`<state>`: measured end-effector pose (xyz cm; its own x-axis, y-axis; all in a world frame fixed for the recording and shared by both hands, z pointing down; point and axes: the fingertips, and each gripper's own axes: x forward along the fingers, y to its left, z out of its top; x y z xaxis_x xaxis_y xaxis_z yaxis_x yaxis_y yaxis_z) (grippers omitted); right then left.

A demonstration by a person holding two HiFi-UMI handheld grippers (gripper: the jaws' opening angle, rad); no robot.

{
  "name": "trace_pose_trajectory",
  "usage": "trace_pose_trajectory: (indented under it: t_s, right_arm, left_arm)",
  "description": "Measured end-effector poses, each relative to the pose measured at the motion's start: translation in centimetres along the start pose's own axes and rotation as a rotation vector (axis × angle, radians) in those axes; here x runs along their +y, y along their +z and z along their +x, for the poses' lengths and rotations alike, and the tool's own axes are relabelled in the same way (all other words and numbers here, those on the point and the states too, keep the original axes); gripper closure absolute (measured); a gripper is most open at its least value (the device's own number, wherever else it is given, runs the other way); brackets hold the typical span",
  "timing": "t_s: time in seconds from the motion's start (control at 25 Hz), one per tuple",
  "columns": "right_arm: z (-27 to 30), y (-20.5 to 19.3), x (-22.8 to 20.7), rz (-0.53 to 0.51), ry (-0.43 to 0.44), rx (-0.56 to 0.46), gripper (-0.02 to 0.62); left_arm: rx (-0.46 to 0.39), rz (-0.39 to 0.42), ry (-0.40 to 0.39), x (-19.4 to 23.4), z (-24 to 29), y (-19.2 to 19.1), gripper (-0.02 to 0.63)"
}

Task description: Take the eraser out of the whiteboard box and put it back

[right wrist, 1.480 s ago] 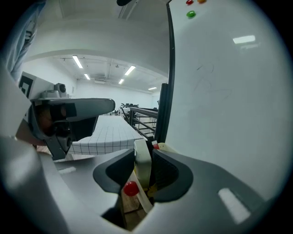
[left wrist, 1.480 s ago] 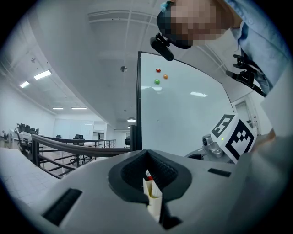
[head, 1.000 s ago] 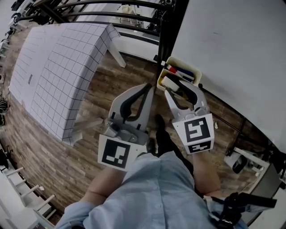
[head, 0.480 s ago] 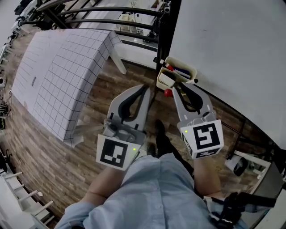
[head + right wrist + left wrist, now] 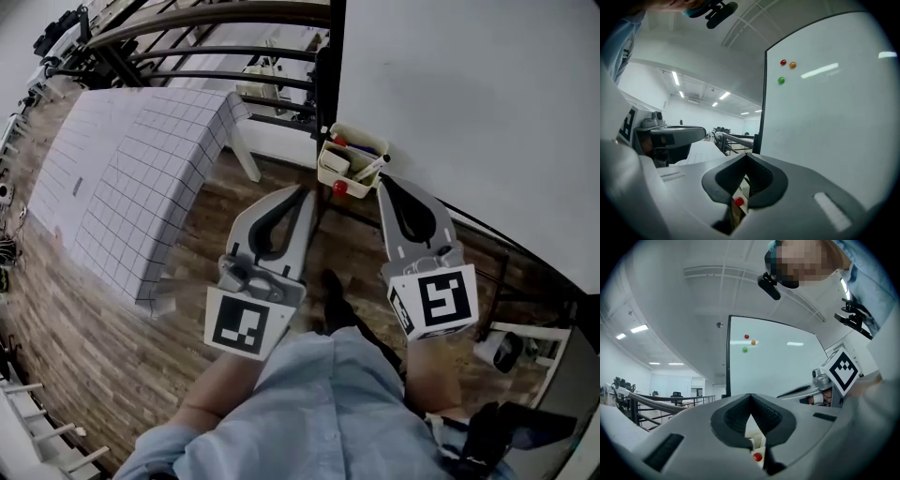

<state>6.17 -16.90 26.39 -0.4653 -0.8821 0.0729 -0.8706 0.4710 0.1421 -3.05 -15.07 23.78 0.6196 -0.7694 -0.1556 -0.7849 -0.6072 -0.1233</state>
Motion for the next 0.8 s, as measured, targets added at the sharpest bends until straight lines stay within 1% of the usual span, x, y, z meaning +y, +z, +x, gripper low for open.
trace_pose_trajectory:
  t_s: [0.16,0.32,0.8]
  right_arm:
    - [-1.8,0.9,-0.1,0.020,-0.040,-0.034,0.595]
    - [-2.7,1.8,0.4,-0.012,-0.024,-0.052,0.595]
    - [-3.5,3.1,1.0,-0.022,-0.013,-0.085,0.595]
  left_arm:
    - [-0.011,0.014,-0.009,-1.3,-1.1,1.1,0.607]
    - [-0.021,0.025,-0.012,-1.9,-1.7,1.6,0.607]
    - [-0.037,0.048,-0.011,-2.6,-2.6,2.7,0.607]
